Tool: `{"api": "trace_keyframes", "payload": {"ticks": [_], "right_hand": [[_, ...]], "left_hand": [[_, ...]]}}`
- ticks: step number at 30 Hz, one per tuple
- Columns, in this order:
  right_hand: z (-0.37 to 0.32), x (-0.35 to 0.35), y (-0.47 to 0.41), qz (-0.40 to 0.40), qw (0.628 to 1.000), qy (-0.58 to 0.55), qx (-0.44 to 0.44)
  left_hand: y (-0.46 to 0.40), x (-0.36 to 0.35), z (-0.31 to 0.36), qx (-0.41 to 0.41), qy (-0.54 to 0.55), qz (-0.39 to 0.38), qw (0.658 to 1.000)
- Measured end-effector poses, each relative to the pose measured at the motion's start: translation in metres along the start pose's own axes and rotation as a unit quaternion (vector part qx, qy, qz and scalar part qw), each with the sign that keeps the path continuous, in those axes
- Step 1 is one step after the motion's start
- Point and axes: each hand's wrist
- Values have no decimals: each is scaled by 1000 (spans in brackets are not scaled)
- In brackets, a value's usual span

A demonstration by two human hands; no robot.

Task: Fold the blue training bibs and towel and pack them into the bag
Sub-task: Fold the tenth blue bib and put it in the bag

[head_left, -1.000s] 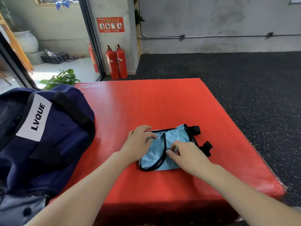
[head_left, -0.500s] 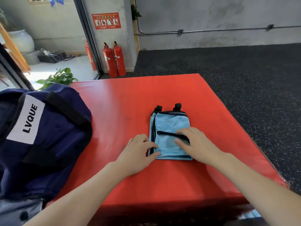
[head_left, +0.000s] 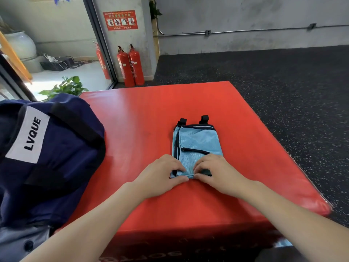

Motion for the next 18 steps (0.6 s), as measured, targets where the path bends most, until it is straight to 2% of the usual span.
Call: {"api": "trace_keyframes", "payload": {"ticks": [5, 9, 14, 18], "right_hand": [[-2, 1, -3, 15, 998, -48, -34], [-2, 13, 0, 20, 998, -48, -45], [7, 30, 8, 5, 998, -6, -57], [16, 42, 13, 13, 995, -63, -75]], "left_hand": [[-2, -1, 4, 4, -21, -2, 1000], [-4, 0, 10, 14, 4, 62, 998], [-4, 2, 16, 15, 57, 99, 993], [-4, 7, 22, -3, 84, 126, 988]]}}
Point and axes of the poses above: each hand's wrist, its own y-axis away from the middle knuckle, its own x-axis out of the back of the hand, z = x × y, and after that the axes turned 8 degrees about y, right-handed
